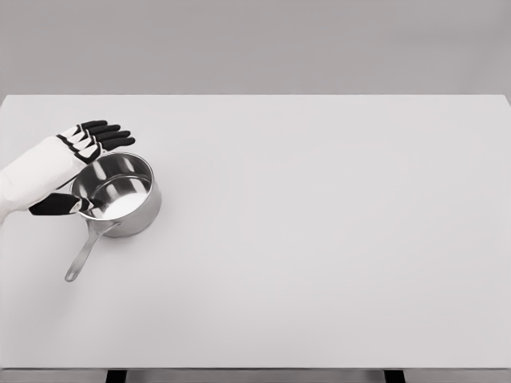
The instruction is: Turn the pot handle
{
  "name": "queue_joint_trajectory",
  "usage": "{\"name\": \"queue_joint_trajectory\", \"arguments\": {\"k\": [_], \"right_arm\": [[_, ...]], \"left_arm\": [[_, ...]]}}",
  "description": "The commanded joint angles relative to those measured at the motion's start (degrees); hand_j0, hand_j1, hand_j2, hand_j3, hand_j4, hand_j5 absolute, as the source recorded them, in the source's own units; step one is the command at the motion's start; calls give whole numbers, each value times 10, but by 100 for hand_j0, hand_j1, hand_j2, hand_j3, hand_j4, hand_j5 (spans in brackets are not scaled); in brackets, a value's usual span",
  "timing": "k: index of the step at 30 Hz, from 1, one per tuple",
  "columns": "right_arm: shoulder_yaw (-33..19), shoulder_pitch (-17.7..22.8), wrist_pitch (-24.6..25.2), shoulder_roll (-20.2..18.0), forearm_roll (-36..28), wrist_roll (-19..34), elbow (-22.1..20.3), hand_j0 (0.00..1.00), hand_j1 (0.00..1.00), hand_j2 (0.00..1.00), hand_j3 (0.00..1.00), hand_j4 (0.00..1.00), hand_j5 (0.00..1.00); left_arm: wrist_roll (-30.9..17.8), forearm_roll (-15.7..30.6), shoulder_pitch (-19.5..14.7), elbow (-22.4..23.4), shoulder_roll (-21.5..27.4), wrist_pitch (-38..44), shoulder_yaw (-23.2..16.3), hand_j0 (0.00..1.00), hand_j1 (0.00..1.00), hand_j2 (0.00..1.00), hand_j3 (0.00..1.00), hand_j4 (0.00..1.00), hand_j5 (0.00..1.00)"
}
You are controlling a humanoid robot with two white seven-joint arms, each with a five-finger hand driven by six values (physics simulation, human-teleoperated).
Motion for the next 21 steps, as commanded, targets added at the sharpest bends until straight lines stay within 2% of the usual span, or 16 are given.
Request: {"name": "queue_joint_trajectory", "arguments": {"k": [1,10,13,21], "right_arm": [[0,0,0,0,0,0,0,100,100,100,100,100,100],[0,0,0,0,0,0,0,100,100,100,100,100,100],[0,0,0,0,0,0,0,100,100,100,100,100,100],[0,0,0,0,0,0,0,100,100,100,100,100,100]], "left_arm": [[-3,5,0,0,1,1,0,100,100,100,100,100,100],[-7,4,6,-1,2,1,-3,100,100,100,100,100,100],[-30,-2,5,-1,14,1,-31,100,100,100,100,100,100],[-34,-17,4,-2,32,1,-80,100,100,100,100,100,100]]}}
